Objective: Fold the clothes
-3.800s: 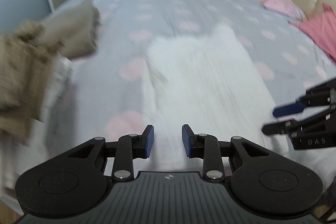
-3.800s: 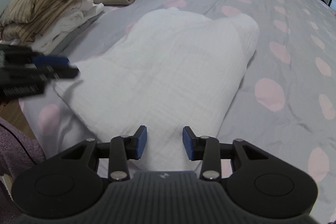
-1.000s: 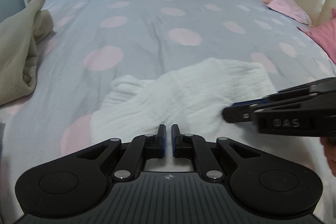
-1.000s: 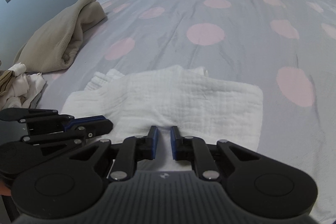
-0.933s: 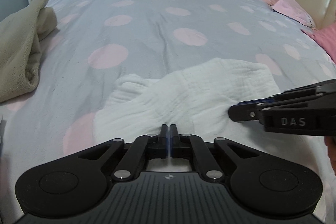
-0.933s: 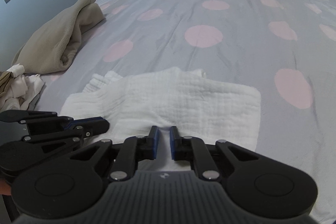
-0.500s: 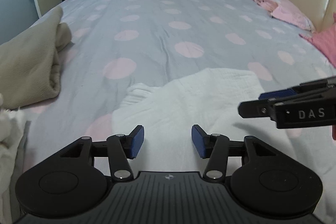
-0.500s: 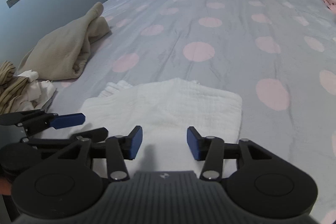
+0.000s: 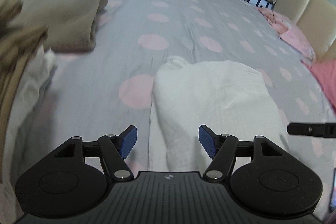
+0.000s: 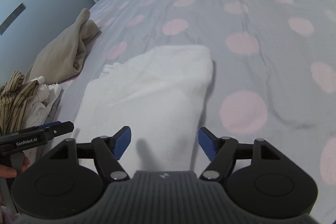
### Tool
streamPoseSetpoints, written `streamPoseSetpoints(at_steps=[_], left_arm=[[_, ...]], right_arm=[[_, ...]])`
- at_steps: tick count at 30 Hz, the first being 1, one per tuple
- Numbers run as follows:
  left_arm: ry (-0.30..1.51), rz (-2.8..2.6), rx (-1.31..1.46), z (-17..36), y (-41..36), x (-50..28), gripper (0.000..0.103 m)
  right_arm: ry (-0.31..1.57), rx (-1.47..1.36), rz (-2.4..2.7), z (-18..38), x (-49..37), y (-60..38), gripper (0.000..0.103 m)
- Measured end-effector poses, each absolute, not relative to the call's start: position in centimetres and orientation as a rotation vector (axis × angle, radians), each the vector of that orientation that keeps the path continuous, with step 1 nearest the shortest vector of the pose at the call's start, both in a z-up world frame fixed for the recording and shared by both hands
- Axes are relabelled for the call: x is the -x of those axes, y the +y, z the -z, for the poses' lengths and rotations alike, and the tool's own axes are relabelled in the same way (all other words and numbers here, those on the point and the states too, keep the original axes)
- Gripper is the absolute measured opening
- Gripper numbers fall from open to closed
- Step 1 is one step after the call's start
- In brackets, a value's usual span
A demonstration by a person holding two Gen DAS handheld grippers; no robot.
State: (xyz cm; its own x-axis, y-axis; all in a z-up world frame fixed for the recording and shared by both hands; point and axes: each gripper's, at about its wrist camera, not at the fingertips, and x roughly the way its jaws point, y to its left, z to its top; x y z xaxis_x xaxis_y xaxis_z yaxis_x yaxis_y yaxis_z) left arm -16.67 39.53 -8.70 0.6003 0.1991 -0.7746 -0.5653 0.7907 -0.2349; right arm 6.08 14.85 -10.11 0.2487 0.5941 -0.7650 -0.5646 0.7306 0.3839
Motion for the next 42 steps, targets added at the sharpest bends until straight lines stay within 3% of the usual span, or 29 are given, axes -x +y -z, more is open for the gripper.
streamPoseSetpoints(at_steps=[19, 23, 27, 32, 36, 42], left_arm=[[0.786, -0.387, 0.580, 13.5, 39.3, 16.4, 0.067], [0.771, -0.358, 0.562, 13.7, 38.9, 15.6, 0.058], [0.760, -0.338, 0.548, 13.8, 38.5, 15.1, 0.051], [0.739, -0.323, 0.557, 13.8, 38.3, 15.1, 0.026], [0.732, -0.338, 0.519, 13.0, 37.4, 15.1, 0.019], [0.687, -0.371, 0.487, 11.0, 36.5, 15.8, 0.017]], right_arm=[[1.175, -0.186, -0.801, 15.3, -6.8, 14.9, 0.077], [1.163, -0.199, -0.813, 15.7, -7.2, 15.6, 0.075], [1.157, -0.217, -0.836, 16.1, -7.5, 16.1, 0.063], [1.164, -0.230, -0.842, 15.9, -7.6, 16.2, 0.049], [1.151, -0.237, -0.851, 15.1, -7.5, 16.2, 0.038], [1.119, -0.280, -0.879, 13.3, -7.1, 15.5, 0.033]])
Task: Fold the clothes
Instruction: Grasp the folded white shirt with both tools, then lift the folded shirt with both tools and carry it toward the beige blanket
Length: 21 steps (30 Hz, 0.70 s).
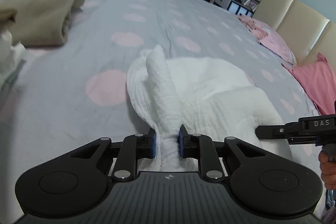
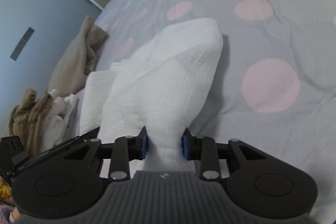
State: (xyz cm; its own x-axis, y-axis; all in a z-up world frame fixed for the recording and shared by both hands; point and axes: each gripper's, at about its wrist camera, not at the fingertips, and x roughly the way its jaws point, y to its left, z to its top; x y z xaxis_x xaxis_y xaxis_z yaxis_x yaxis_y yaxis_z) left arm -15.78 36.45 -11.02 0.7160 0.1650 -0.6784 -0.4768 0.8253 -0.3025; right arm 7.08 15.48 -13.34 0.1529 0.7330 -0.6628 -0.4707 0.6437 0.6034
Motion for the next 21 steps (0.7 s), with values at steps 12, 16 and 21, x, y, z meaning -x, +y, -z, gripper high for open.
streamPoseSetpoints(at_steps=[12, 16, 21], left_arm=[[0.554, -0.393, 0.454, 4.4, 35.3, 18.5, 0.016], [0.519, -0.403, 0.415, 1.2, 35.2, 19.7, 0.016], [0.465, -0.416, 0.397, -3.4, 35.9, 22.1, 0.016]], right_arm=[[0.982, -0.336, -0.973, 6.1, -4.7, 14.0, 0.032], [0.942, -0.344, -1.016, 3.5, -3.6, 14.3, 0.032], [0.879, -0.353, -1.086, -0.7, -2.1, 15.3, 0.032]])
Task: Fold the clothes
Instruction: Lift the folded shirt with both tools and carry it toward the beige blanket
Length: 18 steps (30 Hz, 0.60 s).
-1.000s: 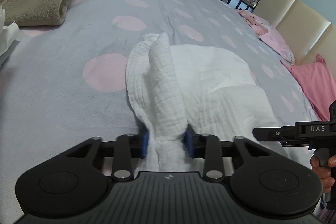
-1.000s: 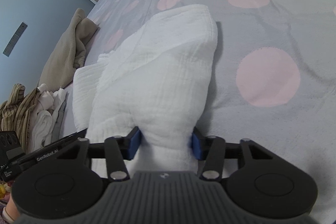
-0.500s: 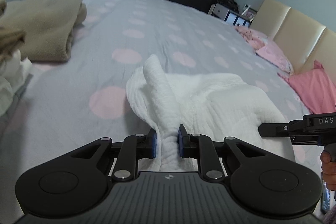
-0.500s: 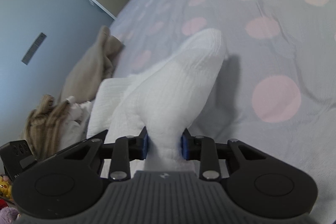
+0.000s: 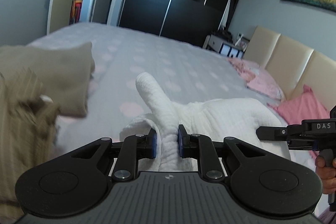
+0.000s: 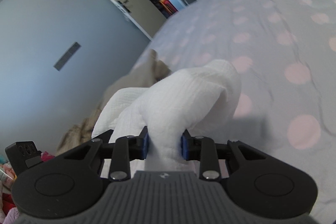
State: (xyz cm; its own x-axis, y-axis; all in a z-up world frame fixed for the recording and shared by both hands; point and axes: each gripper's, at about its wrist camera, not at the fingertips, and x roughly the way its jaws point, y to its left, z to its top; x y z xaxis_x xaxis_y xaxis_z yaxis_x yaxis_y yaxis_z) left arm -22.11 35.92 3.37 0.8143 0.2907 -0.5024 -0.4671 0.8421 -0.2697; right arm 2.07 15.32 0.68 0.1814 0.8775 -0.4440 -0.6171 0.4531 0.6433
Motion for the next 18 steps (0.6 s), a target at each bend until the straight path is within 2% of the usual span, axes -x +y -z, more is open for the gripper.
streamPoseSetpoints(at_steps=[12, 18], left_arm=[[0.357, -0.543, 0.294, -14.9, 40.4, 30.2, 0.016], [0.337, -0.639, 0.257, -18.4, 42.8, 35.0, 0.016]], right_arm=[[0.759, -0.320, -1.301, -12.3, 2.8, 24.5, 0.032], [0.724, -0.297, -1.425, -15.6, 6.4, 30.6, 0.032]])
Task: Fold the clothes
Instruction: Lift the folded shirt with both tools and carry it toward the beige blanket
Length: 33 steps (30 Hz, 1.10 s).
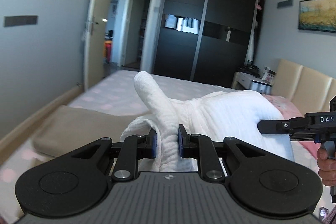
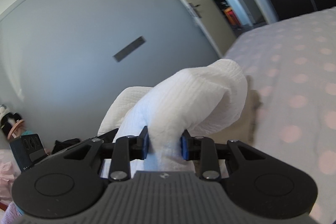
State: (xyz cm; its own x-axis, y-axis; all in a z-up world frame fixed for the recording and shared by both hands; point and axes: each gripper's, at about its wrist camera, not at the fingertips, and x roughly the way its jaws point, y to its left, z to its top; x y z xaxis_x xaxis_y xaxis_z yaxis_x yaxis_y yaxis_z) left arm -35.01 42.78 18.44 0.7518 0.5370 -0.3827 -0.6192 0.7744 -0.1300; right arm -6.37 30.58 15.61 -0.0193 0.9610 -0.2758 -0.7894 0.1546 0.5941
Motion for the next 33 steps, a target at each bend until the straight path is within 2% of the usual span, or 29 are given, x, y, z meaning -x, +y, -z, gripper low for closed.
streamPoseSetpoints(at_steps=[9, 15, 31, 33], left_arm=[[0.322, -0.784, 0.223, -21.0, 46.6, 40.4, 0.016], [0.354, -0.803, 0.205, -20.5, 49.8, 40.7, 0.016], [0.535, -0.782, 0.344, -9.3, 55.8, 42.4, 0.017], [0.557, -0.797, 0.345, -8.7, 55.7, 42.5, 0.020]], right_arm=[[0.709, -0.244, -1.568, -17.0, 11.2, 40.0, 0.032], [0.690, -0.226, -1.585, -15.8, 11.5, 43.9, 0.032], [0.983, -0.172, -1.458, -2.4, 10.2, 47.4, 0.032], [0.993, -0.160, -1.451, -1.8, 10.3, 47.6, 0.037]])
